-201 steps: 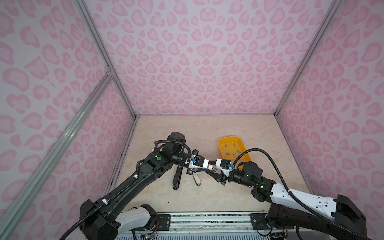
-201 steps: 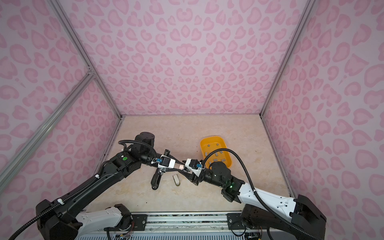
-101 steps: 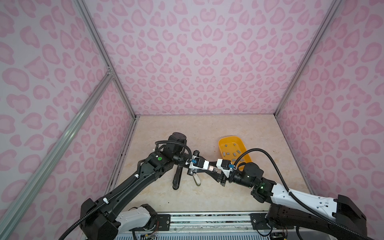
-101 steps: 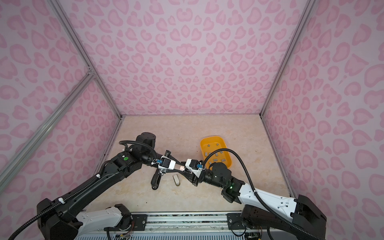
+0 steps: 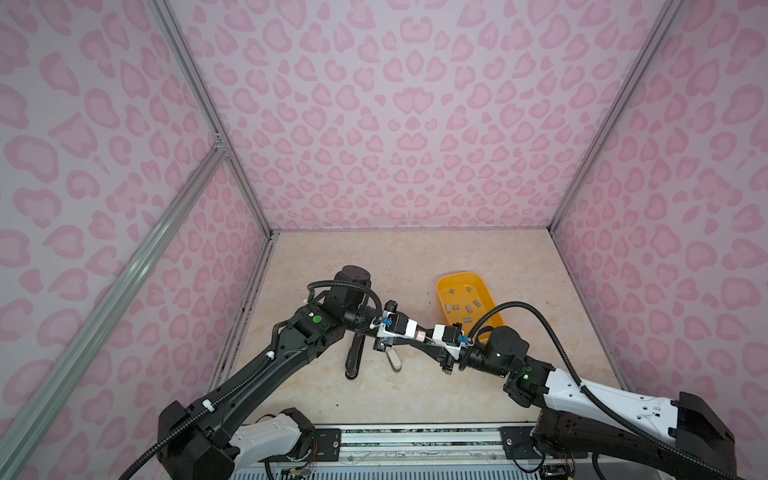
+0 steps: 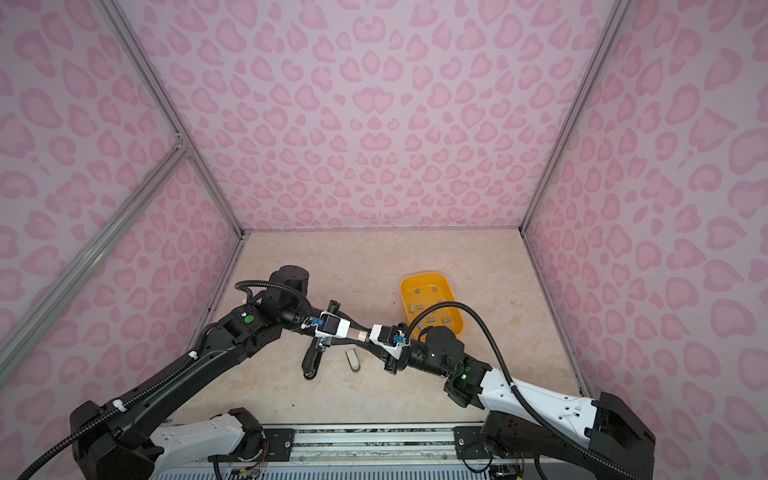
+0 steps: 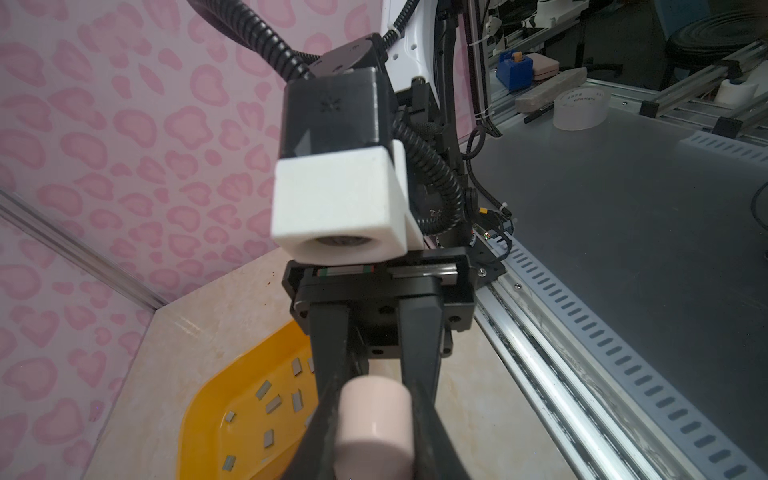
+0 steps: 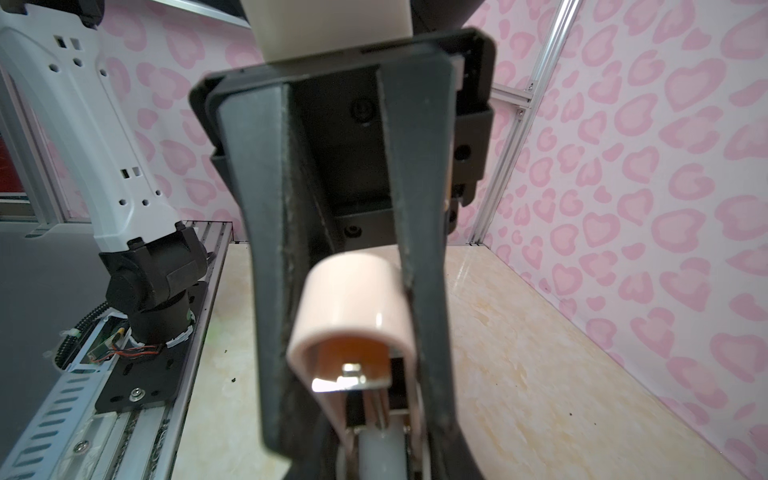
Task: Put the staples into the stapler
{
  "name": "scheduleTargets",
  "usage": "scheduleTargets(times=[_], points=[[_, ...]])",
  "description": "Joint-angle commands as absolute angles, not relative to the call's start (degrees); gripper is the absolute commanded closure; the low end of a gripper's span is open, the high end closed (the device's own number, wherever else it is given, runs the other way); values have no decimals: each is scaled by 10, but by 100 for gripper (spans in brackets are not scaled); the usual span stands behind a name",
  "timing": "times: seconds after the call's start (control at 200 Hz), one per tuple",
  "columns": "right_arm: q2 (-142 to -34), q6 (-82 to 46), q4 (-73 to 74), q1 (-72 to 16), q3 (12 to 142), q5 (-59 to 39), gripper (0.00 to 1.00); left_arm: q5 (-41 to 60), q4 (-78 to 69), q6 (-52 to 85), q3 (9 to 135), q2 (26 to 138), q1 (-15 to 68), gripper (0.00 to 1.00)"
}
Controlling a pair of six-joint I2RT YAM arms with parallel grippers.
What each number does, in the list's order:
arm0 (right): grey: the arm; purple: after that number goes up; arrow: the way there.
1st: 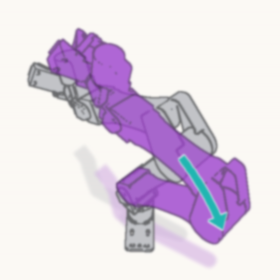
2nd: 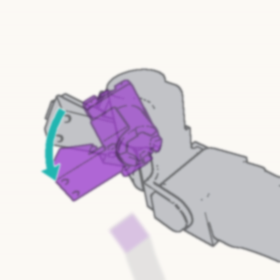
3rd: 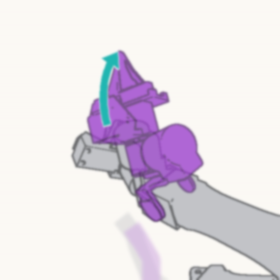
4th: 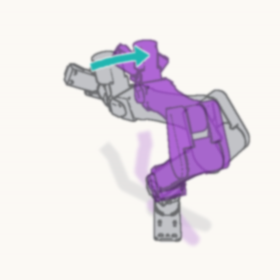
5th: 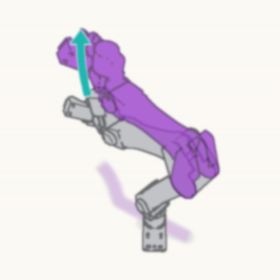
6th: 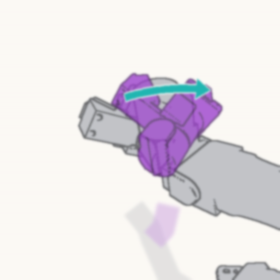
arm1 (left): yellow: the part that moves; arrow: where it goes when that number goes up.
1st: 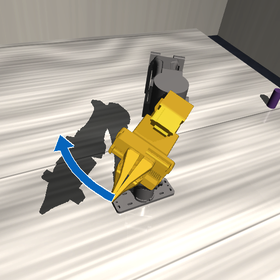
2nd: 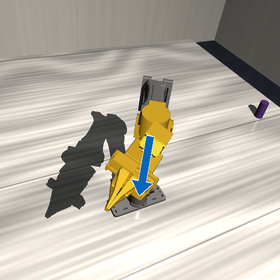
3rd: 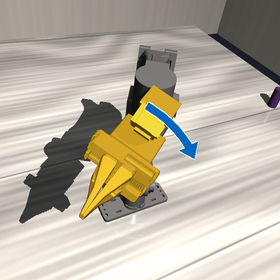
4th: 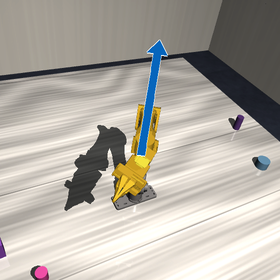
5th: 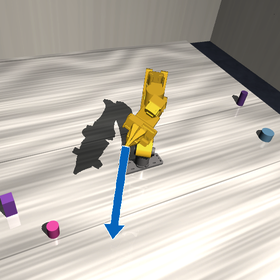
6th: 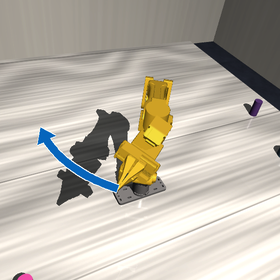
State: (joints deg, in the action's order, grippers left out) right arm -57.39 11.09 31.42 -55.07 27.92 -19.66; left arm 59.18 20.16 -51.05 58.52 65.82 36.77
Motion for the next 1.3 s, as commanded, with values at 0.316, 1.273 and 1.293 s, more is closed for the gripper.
scheduleTargets(times=[0.316,1.273,1.293], points=[[-617,44,266,-547,319,-70,100,503,177,-600,548,631,295,71],[-974,-150,80,-490,503,119,100,205,390,-821,541,659,322,47],[-977,-151,78,-488,505,119,100,194,396,-822,542,666,331,48]])
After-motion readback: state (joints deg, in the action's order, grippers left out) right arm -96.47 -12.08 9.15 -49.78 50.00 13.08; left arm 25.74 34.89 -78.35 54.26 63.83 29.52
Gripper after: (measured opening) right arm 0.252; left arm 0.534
